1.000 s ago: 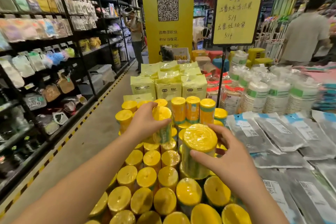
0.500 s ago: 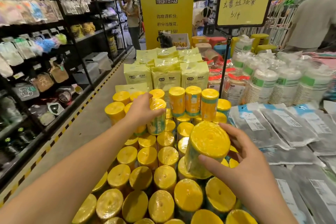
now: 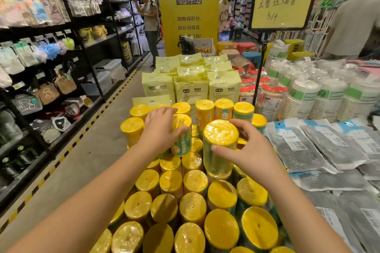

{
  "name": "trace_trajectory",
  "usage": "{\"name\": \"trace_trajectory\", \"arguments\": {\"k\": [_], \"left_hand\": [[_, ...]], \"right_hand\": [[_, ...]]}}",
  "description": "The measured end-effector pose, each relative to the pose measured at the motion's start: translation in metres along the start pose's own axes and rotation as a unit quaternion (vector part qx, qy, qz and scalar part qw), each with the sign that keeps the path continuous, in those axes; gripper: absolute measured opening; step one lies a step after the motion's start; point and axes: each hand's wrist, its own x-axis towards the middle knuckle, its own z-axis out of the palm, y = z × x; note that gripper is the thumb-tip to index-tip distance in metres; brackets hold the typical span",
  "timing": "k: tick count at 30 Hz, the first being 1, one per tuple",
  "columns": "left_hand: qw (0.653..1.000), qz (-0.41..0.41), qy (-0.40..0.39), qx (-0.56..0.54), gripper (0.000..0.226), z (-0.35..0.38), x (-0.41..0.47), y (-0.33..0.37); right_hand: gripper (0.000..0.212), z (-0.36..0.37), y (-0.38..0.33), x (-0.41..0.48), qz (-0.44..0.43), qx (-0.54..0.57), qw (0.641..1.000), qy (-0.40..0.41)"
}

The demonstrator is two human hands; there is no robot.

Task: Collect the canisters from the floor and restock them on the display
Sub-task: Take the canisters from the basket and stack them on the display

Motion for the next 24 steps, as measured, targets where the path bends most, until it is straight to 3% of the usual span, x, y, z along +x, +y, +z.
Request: {"name": "trace_trajectory", "arguments": {"k": [4,10,24], "left_hand": [[0.999,0.029,0.031,-0.025,0.060,-0.020,-0.031,-0.001],[0.998,0.032,0.020,-0.058,0.063,-0.042,-0.075,-0.007],[0.994,0.033,0.050,-0.092,0.069,-0.058,-0.119,-0.016]], "right_hand": [[0.088,0.019,0.006,0.044,0.006,-0.018,1.000,0.006],[0.090,0.044,0.020,0.089,0.030,-0.046,0.998,0.024],[0.092,0.062,0.036,0.097,0.053,-0.089,0.993,-0.050]]}}
